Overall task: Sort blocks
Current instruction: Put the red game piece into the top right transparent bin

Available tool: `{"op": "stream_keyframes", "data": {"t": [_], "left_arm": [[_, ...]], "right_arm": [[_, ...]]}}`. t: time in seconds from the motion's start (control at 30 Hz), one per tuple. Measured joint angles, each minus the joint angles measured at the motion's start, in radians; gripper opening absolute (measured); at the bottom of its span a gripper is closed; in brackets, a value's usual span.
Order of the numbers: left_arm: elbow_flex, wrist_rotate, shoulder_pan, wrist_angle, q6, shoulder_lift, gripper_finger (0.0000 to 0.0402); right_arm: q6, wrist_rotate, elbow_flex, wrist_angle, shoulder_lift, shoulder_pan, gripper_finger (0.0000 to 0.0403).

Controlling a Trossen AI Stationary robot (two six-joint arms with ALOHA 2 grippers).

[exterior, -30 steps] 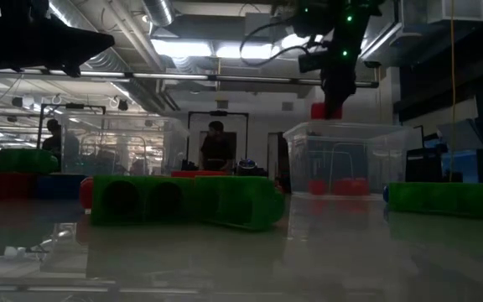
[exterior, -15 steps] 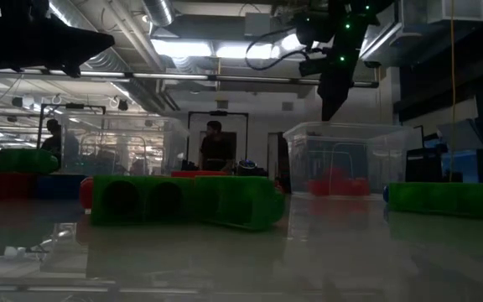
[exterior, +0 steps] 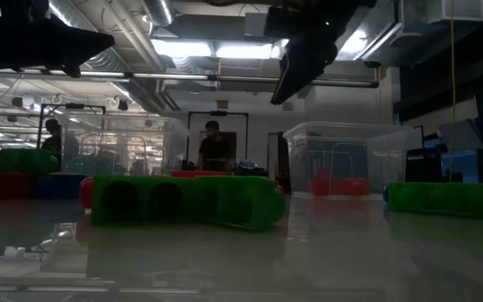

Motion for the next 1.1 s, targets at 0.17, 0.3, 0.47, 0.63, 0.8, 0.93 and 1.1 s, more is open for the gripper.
{"op": "stream_keyframes", "data": {"t": [0.17, 0.3, 0.47, 0.63, 0.8, 0.93, 1.1], "left_arm": [[0.0, 0.0, 0.0, 0.009, -0.008, 0.0, 0.0004], [0.0, 0.0, 0.0, 0.023, -0.034, 0.0, 0.0004], [0.0, 0.0, 0.0, 0.03, -0.038, 0.0, 0.0004], [0.0, 0.0, 0.0, 0.029, -0.039, 0.0, 0.0004], [0.0, 0.0, 0.0, 0.028, -0.039, 0.0, 0.0004], [0.0, 0.0, 0.0, 0.028, -0.039, 0.0, 0.0004], [0.0, 0.0, 0.0, 0.025, -0.038, 0.0, 0.0004]], "right_arm": [[0.048, -0.001, 0.0, 0.065, 0.088, 0.101, 0.0332], [0.104, -0.025, 0.0, 0.099, 0.154, 0.153, 0.0332], [0.176, -0.053, 0.0, 0.163, 0.226, 0.187, 0.0332], [0.231, -0.054, 0.0, 0.18, 0.28, 0.201, 0.0332], [0.253, -0.051, 0.0, 0.182, 0.299, 0.202, 0.0332], [0.242, -0.041, 0.0, 0.159, 0.307, 0.202, 0.0332], [0.204, 0.02, 0.0, 0.064, 0.307, 0.201, 0.0332]]}}
